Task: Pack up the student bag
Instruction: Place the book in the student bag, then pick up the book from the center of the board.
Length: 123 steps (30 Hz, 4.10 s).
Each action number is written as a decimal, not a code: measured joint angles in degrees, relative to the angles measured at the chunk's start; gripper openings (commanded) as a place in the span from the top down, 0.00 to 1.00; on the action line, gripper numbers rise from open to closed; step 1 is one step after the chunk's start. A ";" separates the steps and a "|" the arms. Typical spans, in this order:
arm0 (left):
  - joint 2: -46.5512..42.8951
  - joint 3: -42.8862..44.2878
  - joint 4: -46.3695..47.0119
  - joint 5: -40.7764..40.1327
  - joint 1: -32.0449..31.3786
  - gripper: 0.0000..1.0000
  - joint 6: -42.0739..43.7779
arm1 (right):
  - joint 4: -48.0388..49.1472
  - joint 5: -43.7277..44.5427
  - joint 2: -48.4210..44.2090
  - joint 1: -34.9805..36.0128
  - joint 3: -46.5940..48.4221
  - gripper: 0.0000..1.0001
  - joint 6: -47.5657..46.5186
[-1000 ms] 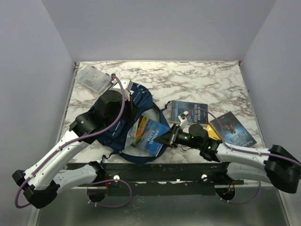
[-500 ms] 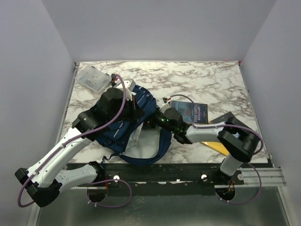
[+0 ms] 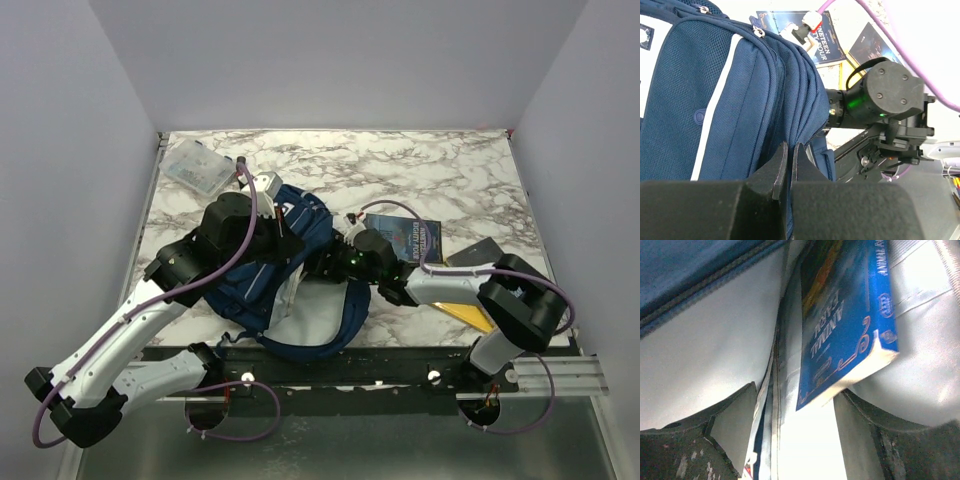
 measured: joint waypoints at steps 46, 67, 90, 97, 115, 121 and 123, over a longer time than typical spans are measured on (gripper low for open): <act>6.05 -20.87 21.70 16.09 -0.33 0.17 -1.20 | -53.05 15.41 -24.15 -49.99 -1.57 0.00 -27.65; 10.29 4.50 11.39 29.11 -0.11 0.02 10.29 | -53.94 18.84 -47.15 -101.77 -18.25 0.00 -15.23; 7.87 -2.75 10.16 27.61 0.50 0.02 13.25 | -33.38 -10.86 -38.27 -108.89 -28.57 0.49 -18.45; 7.87 -2.75 10.14 26.47 0.50 0.02 14.01 | -28.63 -15.74 -33.20 -108.15 -27.41 0.73 -22.49; 13.29 -2.75 9.66 24.13 10.36 0.02 14.47 | -36.59 -12.13 -21.90 -80.59 5.11 0.99 -26.45; 14.25 -2.75 9.35 23.32 16.02 0.02 13.92 | -41.07 -11.34 -23.47 -74.25 10.49 0.99 -26.91; 14.56 -2.75 9.35 23.37 17.22 0.02 13.55 | -41.94 -11.78 -23.69 -73.75 11.04 0.99 -26.80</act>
